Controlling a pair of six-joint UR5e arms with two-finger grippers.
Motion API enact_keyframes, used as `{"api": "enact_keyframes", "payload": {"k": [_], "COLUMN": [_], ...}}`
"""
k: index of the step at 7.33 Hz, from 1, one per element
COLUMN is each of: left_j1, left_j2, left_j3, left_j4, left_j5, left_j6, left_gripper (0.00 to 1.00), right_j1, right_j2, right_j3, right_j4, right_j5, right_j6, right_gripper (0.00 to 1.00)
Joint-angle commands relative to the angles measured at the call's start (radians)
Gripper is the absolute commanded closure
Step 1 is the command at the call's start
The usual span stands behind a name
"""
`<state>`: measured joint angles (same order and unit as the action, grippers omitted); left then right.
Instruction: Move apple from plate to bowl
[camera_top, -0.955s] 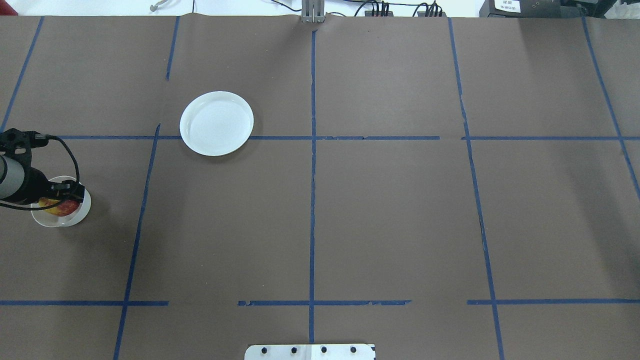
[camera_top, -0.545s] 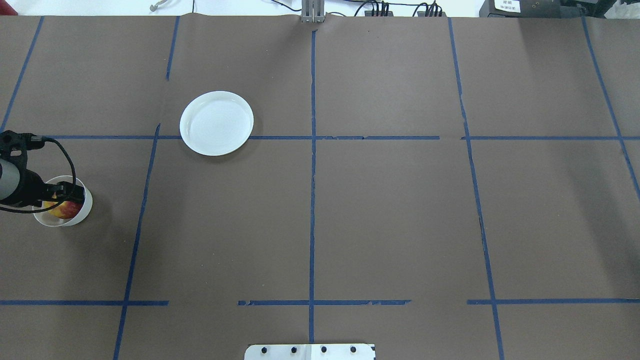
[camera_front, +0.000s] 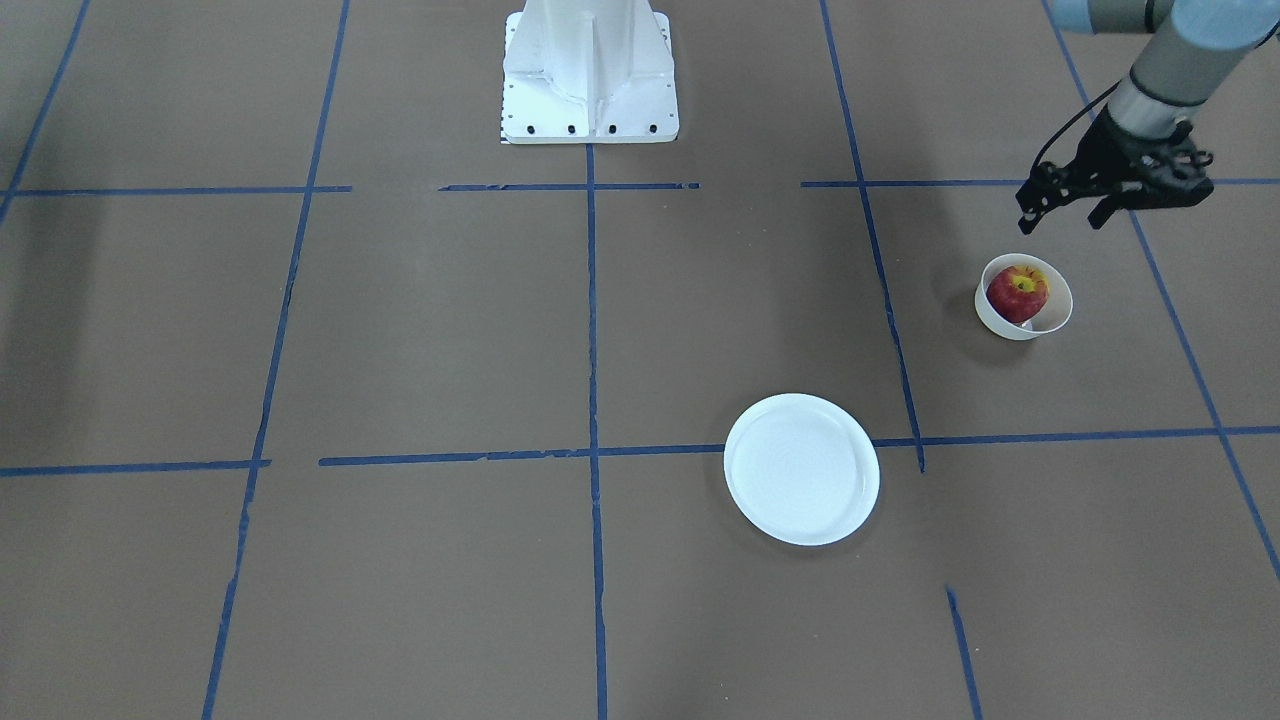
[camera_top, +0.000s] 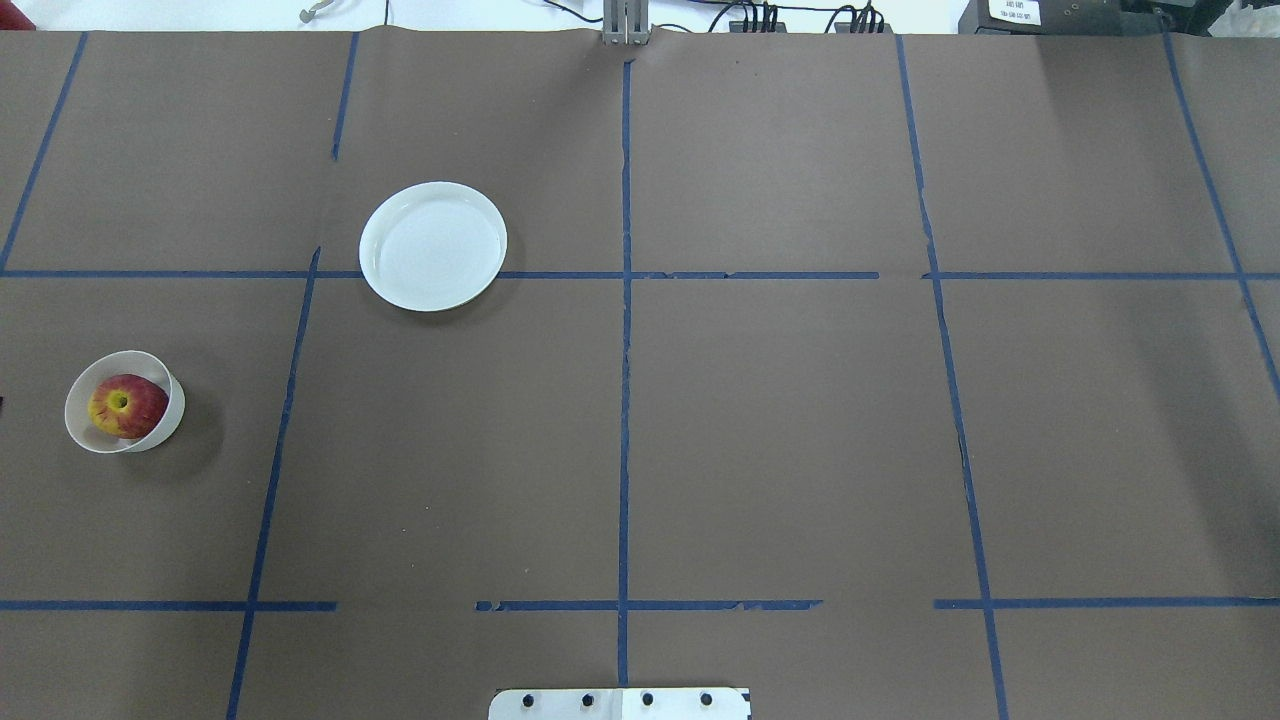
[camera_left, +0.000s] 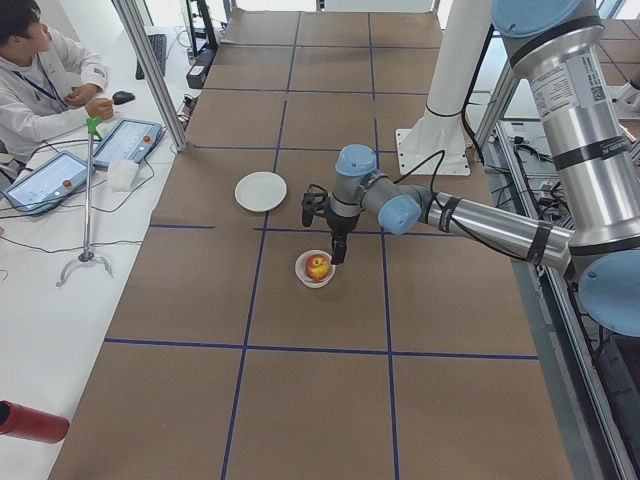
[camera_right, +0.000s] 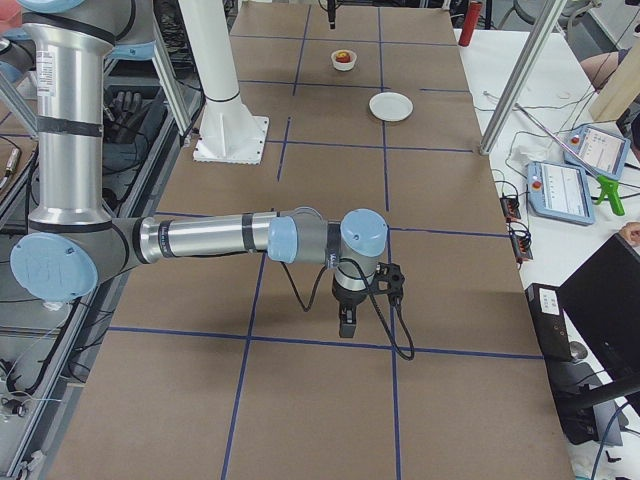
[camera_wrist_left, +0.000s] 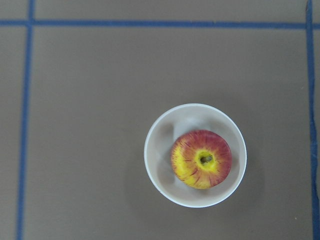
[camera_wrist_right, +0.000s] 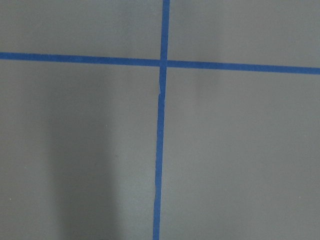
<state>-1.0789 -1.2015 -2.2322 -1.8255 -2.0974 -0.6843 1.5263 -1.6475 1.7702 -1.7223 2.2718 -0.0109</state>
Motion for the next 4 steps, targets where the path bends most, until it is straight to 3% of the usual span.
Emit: {"api": "enact_keyframes", "payload": {"k": [1,2,4], "left_j1": [-0.364,-0.513,-0.607], "left_j2": [-0.009,-0.041,-0.134], "left_j3": [-0.092,-0.005,0.22], "left_j4": [0.309,0.336,0.42], "left_j5": [-0.016,-0.026,-0.198], "left_j6": [0.533,0.693,0.898], "left_gripper": [0.0,0.0,0.0], "right_j1": [0.0,0.0,0.0], "right_j2": [0.0,0.0,0.0], "right_j3": [0.0,-0.002,-0.002], "right_j4": [0.0,0.0,0.0], "right_j5": [0.0,0.0,0.0], "right_j6": [0.0,0.0,-0.001], "right_gripper": [0.0,0.0,0.0]}}
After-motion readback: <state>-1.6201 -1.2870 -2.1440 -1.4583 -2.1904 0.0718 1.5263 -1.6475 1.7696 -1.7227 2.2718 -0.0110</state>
